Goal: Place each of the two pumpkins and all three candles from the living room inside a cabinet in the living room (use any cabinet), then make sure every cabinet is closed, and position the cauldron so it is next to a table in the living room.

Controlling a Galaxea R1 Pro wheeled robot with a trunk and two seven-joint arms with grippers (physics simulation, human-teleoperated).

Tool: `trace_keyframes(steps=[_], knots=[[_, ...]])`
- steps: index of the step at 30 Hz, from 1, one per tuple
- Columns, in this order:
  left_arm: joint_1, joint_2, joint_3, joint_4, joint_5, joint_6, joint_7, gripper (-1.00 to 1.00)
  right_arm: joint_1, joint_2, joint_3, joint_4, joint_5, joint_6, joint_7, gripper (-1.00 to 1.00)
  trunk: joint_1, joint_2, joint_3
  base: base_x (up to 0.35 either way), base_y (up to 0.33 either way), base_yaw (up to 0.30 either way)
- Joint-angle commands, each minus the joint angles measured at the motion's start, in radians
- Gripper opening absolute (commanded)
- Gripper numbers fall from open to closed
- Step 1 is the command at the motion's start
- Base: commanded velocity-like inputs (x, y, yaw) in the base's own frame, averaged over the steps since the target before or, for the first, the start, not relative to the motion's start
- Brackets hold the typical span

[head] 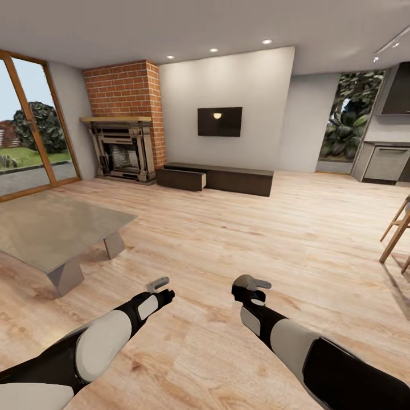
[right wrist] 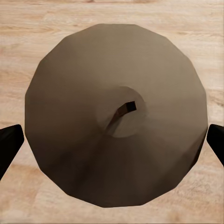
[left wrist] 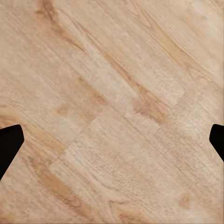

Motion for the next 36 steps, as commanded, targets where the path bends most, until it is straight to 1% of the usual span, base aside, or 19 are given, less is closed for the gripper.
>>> trace_keyframes(steps=[1, 14, 18, 26, 36], knots=[[0.0, -0.001, 0.002, -0.002, 0.002, 0.006, 0.003, 1.0, 0.0, -0.001, 0.006, -0.001, -0.011, -0.003, -0.004, -1.0, 0.0, 0.0, -0.001, 0.0, 0.0, 0.0], [0.0, -0.004, 0.002, -0.002, 0.0, 0.013, -0.002, 1.0, 0.001, -0.003, 0.006, -0.001, -0.008, -0.009, -0.004, -1.0, 0.0, 0.0, -0.001, 0.017, 0.0, 0.0], [0.0, -0.004, 0.002, -0.002, 0.0, 0.013, -0.001, 1.0, 0.001, -0.004, 0.006, -0.001, -0.009, -0.009, -0.004, -1.0, 0.0, 0.0, -0.001, 0.211, 0.0, 0.0], [0.0, -0.005, 0.002, -0.001, 0.0, 0.01, -0.001, 1.0, 0.001, -0.004, 0.006, 0.0, -0.009, -0.009, -0.004, -1.0, 0.0, 0.0, -0.001, 0.313, -0.04, 0.0], [0.0, -0.005, 0.002, -0.001, 0.0, 0.008, -0.001, 1.0, 0.001, -0.004, 0.006, 0.0, -0.009, -0.009, -0.004, -1.0, -0.039, 0.07, 0.03, 0.326, -0.15, 0.0]])
